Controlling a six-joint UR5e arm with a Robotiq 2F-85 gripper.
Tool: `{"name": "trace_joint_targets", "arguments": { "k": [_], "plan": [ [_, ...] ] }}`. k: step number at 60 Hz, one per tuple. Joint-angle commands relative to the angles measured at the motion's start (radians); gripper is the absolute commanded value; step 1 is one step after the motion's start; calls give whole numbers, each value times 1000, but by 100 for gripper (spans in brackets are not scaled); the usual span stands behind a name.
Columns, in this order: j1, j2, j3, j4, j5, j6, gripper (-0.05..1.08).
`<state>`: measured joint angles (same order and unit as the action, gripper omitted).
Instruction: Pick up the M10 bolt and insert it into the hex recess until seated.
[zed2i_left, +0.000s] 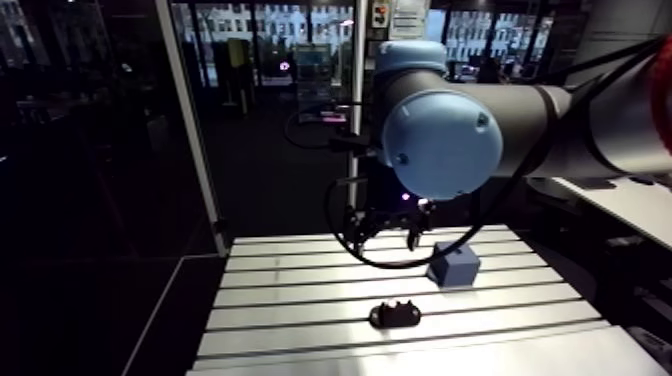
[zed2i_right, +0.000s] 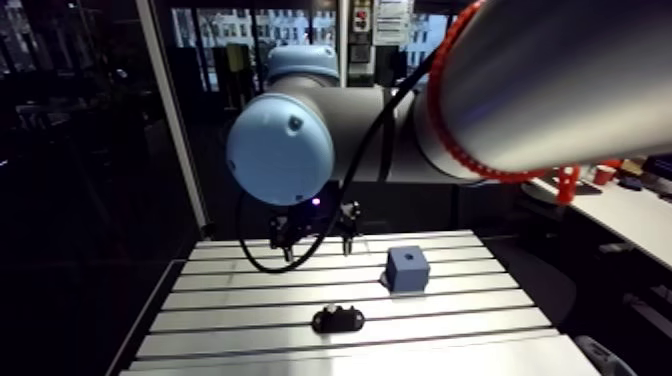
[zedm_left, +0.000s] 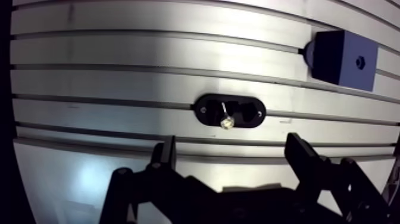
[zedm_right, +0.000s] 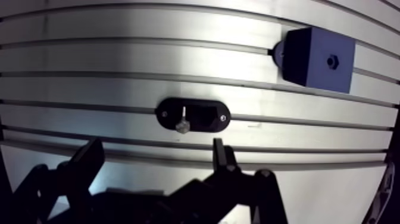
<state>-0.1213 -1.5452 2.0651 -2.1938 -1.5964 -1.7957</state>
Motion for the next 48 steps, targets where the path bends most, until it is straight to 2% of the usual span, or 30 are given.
{"name": "trace_joint_targets", "arguments": {
  "k": [1, 17, 33, 48],
  "plan": [
    [-7, 13, 38, -60, 6, -29, 1],
    [-34, 43, 81, -131, 6, -70, 1],
    [-43, 65, 103, -153, 8, -75, 1],
    [-44, 101, 117, -222, 30, -98, 1]
  ]
}}
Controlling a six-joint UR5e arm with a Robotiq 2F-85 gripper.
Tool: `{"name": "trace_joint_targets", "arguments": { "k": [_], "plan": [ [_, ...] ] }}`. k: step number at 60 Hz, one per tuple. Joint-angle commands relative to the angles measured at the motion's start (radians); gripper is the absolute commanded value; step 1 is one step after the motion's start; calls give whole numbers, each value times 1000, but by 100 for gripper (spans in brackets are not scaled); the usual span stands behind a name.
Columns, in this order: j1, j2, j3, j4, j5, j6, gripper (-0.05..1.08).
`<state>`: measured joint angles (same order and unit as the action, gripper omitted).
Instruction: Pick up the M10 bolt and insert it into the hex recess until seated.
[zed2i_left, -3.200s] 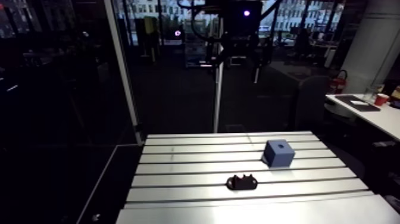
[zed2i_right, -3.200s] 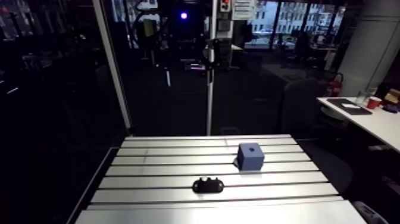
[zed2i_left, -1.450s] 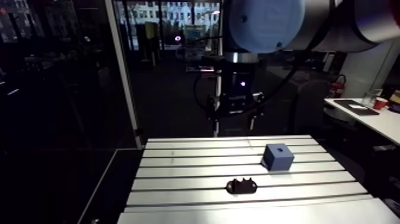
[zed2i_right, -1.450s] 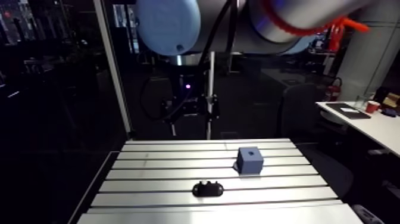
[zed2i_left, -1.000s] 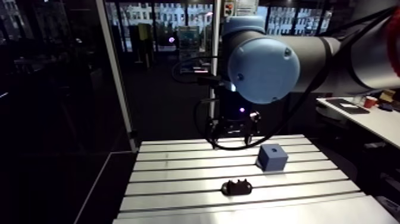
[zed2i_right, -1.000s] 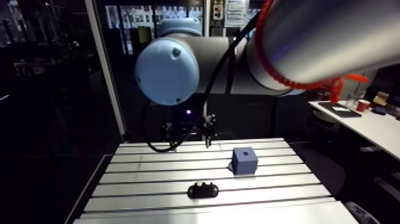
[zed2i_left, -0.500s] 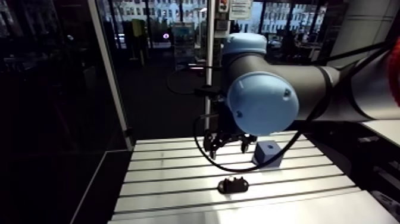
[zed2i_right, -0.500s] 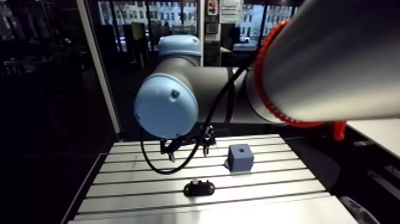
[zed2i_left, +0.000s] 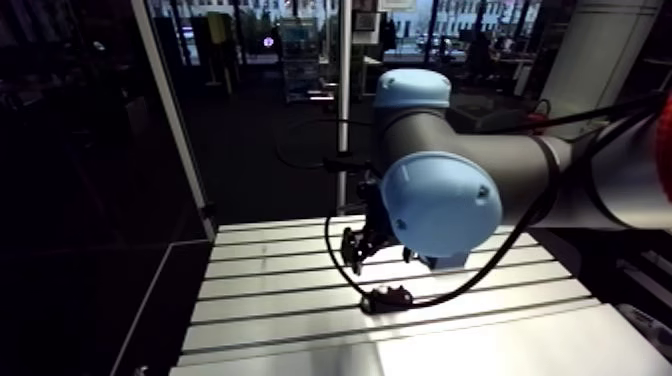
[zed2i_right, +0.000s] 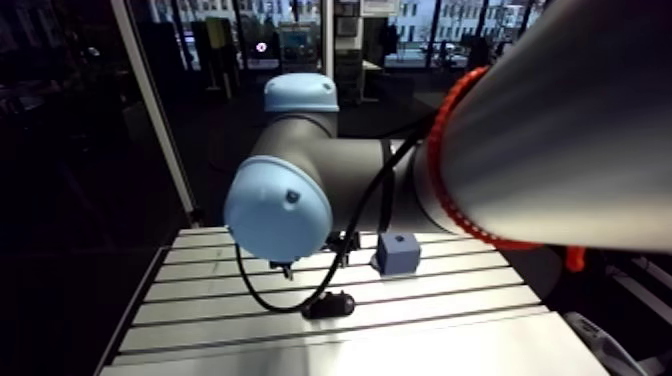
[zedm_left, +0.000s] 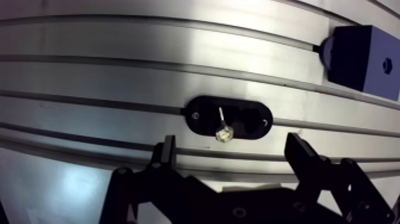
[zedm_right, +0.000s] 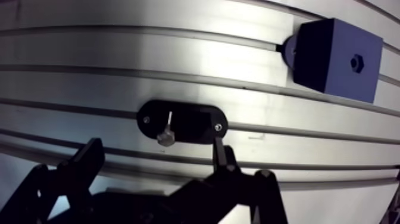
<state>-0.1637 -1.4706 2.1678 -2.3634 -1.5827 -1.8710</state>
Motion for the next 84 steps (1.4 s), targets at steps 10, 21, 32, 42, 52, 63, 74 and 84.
{"name": "trace_joint_targets", "arguments": {
  "k": [10, 21, 32, 42, 52, 63, 74, 84],
  "plan": [
    [-2, 40, 28, -94, 19, -35, 4],
    [-4, 42, 40, -110, 19, -28, 5],
    [-5, 37, 54, -112, 15, -18, 8],
    [-10, 30, 73, -112, 14, -14, 12],
    [-11, 26, 82, -112, 14, 9, 17],
    [-11, 28, 82, -134, 16, 14, 22],
    [-11, 29, 83, -140, 14, 29, 25],
    [-11, 32, 83, -140, 13, 46, 27]
  ]
}}
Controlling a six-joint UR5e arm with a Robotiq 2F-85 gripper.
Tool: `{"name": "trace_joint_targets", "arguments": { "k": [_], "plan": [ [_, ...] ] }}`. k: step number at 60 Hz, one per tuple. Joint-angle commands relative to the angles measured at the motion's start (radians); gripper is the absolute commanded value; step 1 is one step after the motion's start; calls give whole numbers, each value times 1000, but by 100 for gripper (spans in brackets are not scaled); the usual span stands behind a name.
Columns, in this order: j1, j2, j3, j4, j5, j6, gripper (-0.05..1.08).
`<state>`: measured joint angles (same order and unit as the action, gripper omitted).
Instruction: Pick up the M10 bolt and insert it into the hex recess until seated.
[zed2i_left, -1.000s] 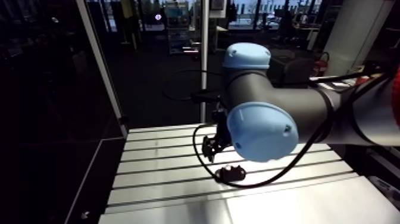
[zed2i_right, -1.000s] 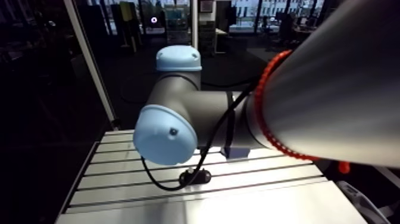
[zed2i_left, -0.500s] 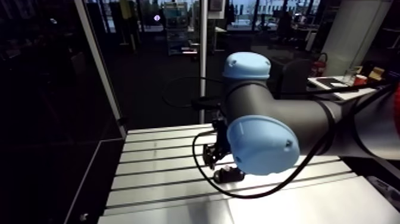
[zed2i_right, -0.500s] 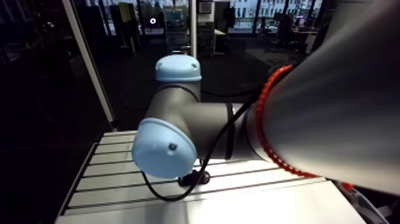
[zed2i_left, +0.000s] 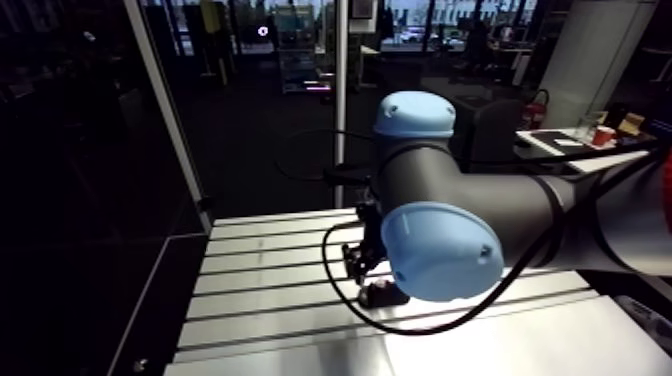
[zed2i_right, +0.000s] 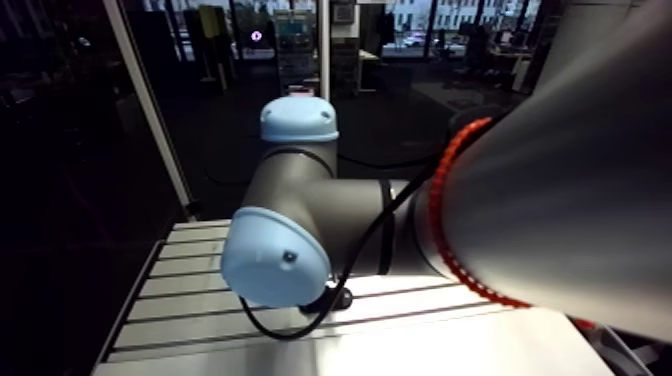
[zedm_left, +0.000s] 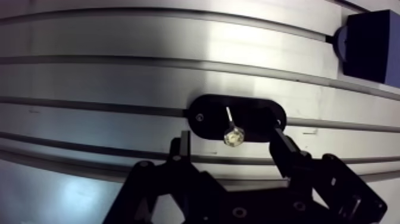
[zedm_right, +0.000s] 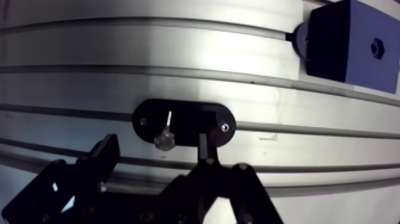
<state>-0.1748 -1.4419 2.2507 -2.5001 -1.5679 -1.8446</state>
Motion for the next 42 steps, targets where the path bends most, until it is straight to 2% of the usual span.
{"name": "trace_joint_targets", "arguments": {
  "k": [1, 42],
  "plan": [
    [0, 4, 1, -3, -2, 19, 27],
    [-12, 13, 5, -4, -1, 20, 41]
  ]
}}
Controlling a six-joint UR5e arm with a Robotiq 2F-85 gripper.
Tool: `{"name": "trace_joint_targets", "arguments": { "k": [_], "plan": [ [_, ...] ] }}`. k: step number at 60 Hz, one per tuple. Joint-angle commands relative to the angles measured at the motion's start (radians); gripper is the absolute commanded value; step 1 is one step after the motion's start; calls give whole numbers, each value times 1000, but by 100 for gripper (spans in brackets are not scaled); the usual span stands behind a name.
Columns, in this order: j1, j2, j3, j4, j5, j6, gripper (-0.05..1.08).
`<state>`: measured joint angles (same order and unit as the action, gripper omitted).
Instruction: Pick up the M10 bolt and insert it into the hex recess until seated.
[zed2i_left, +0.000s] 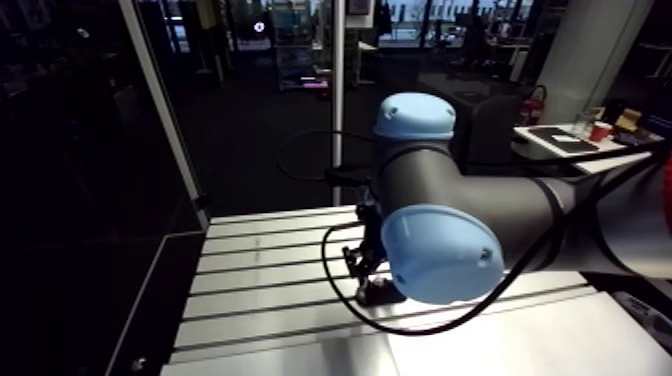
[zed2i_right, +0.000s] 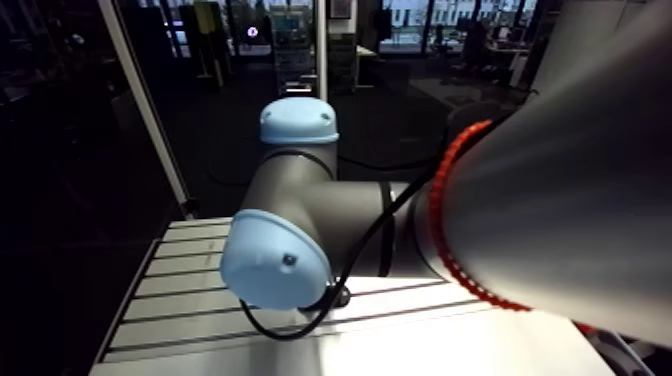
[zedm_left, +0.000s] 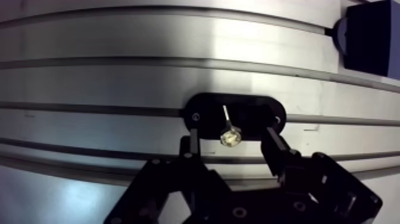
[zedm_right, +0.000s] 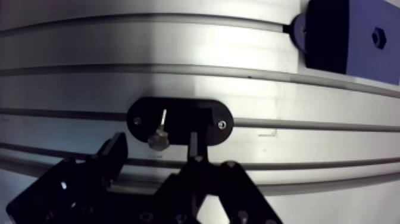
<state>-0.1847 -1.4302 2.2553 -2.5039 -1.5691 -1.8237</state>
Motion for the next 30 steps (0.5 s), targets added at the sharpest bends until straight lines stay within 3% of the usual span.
{"name": "trace_joint_targets", "arguments": {
  "k": [1, 30],
  "plan": [
    [-3, 1, 1, -1, 1, -1, 41],
    [-3, 4, 4, -2, -1, -3, 50]
  ]
}}
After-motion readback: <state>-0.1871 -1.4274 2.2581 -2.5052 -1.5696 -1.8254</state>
